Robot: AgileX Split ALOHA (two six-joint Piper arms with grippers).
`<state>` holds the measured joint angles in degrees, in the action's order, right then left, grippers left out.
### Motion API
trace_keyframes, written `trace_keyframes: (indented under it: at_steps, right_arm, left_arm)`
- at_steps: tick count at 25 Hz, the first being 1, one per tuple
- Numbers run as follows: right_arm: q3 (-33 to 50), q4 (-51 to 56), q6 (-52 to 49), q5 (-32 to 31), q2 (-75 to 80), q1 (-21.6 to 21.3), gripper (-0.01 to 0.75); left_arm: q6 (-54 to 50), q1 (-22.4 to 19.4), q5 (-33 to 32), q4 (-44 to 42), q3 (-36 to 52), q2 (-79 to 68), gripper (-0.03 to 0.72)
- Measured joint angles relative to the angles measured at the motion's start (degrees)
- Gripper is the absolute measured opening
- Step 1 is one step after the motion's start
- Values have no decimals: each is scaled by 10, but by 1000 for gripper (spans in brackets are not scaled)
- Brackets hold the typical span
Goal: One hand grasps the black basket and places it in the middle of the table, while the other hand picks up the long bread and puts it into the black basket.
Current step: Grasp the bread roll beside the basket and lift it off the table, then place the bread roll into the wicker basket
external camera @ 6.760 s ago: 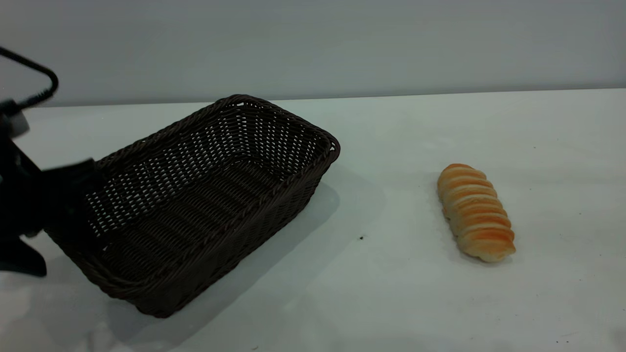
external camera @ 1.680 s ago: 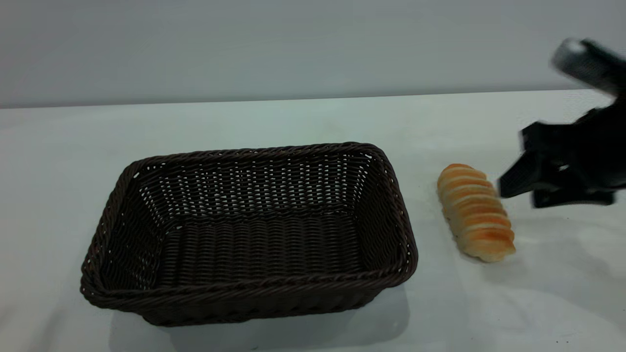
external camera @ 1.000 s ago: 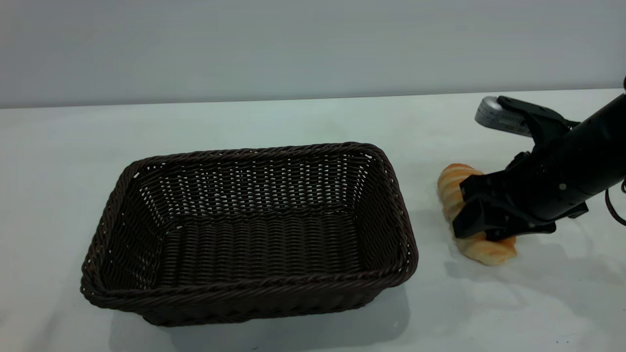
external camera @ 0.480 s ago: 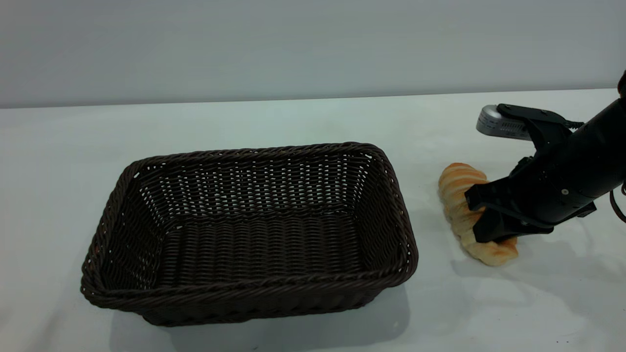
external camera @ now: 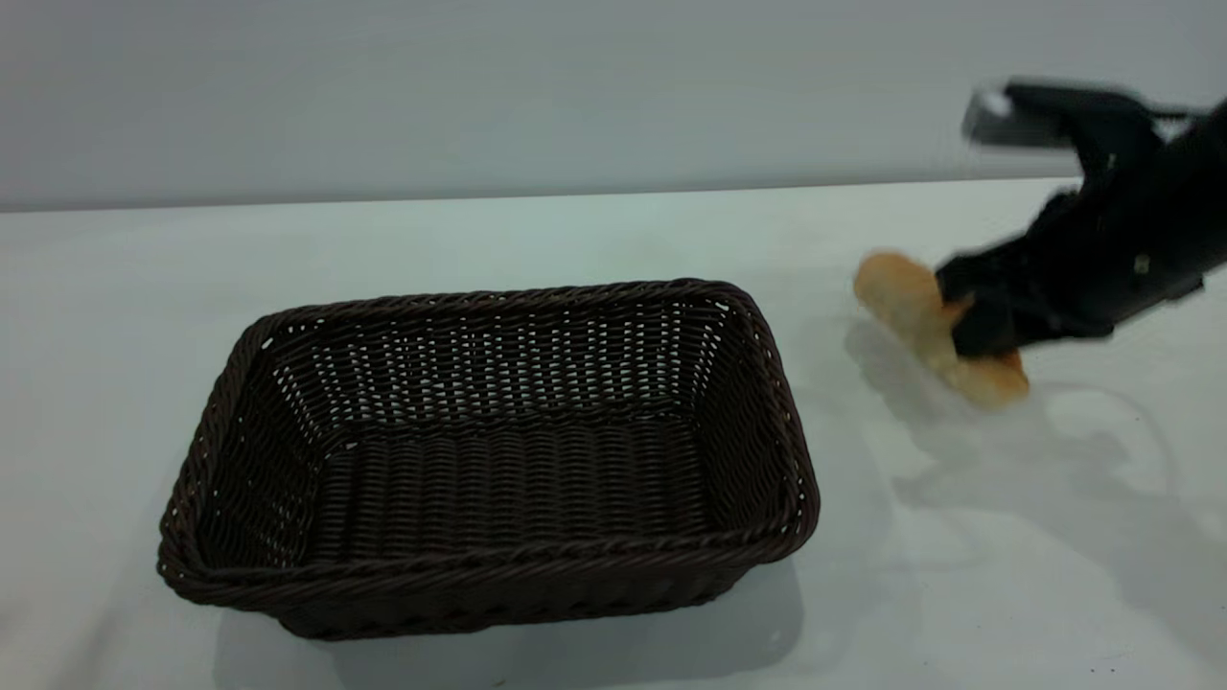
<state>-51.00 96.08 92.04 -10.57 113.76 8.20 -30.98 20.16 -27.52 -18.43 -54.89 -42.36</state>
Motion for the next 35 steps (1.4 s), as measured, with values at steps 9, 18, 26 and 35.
trace_keyframes:
  at_steps: [9, 18, 26, 35]
  right_arm:
    - [1, -42, -26, -102, -105, 0, 21]
    - [1, -67, -47, -176, -197, 134, 19]
    - [1, -67, -50, -109, -135, 270, 19]
    - [1, -8, 31, -92, -88, 273, 225]
  left_arm:
    - [1, 0, 0, 1, 0, 0, 594]
    - [1, 0, 27, 2, 0, 0, 594]
    - [1, 0, 33, 2, 0, 0, 594]
    - [11, 0, 33, 1, 0, 0, 594]
